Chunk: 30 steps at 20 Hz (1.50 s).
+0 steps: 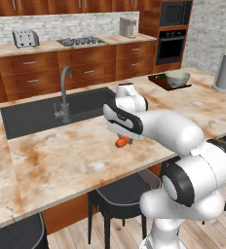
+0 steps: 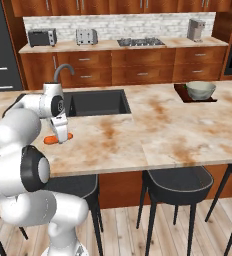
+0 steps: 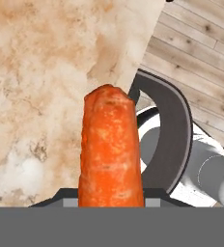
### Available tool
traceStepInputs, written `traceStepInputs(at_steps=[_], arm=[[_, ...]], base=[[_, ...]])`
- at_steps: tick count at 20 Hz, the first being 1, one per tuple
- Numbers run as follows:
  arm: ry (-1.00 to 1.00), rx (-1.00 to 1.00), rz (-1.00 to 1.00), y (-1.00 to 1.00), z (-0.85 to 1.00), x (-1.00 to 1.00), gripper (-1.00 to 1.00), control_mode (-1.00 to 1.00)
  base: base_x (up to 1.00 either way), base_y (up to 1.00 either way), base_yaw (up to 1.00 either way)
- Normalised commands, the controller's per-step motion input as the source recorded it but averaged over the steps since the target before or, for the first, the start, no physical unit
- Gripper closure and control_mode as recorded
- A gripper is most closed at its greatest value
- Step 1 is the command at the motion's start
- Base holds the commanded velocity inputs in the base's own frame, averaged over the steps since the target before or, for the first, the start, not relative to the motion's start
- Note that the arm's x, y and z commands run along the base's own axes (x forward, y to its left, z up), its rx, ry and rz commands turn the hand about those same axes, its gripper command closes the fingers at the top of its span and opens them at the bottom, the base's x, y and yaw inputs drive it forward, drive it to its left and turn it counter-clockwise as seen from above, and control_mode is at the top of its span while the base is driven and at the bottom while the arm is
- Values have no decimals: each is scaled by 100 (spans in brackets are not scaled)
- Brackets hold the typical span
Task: Place the two vegetables and bowl onto the tray for setting up a vegetable dip station.
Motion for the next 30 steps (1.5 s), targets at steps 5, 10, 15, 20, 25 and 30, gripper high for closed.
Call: traceStepInputs(at_steps=[5,10,15,20,25,30], arm=[[4,-5,-18,-7,5,-24,100,-100],[2,-5,-10,-9,0,-22,100,-100],[0,0,-1,-1,0,-2,100,100],[0,0,0,0,0,0,100,100],[0,0,0,0,0,0,100,100],[0,0,0,0,0,0,100,100]], base=[[0,0,0],[0,0,0],[0,0,0],[-22,-4,-1],[-50,-18,-3],[-36,-27,-8]])
